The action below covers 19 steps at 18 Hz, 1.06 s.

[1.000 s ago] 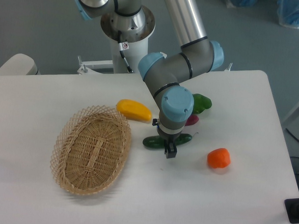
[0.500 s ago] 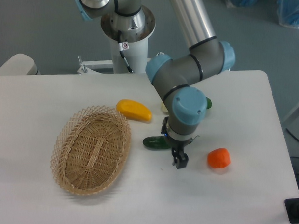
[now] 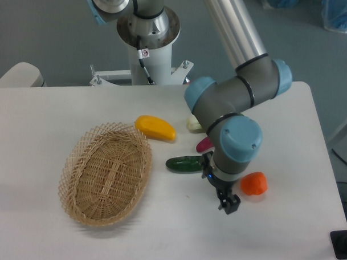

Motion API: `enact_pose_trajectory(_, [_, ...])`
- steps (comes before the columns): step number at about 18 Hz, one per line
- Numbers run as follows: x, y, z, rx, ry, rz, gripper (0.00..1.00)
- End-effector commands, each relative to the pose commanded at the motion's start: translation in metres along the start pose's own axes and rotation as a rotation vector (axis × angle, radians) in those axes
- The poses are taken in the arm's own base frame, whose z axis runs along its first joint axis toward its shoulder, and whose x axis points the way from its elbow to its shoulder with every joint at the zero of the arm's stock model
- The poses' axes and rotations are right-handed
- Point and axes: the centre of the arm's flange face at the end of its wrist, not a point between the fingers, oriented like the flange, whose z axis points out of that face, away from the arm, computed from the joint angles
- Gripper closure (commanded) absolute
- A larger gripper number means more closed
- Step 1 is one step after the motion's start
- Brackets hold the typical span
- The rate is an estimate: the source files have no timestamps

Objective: Place the cucumber on the table

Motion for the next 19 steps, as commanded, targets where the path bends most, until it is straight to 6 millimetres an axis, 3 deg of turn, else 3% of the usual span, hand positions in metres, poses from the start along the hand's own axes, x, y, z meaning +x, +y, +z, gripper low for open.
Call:
enact_pose_trajectory(9, [-0.025,0.002,0.001,-0.012,0.002,-0.016,0.0])
enact_pose_trajectory(19, [-0.025,0.002,0.003,-0.05,0.006,-0.003,0.0])
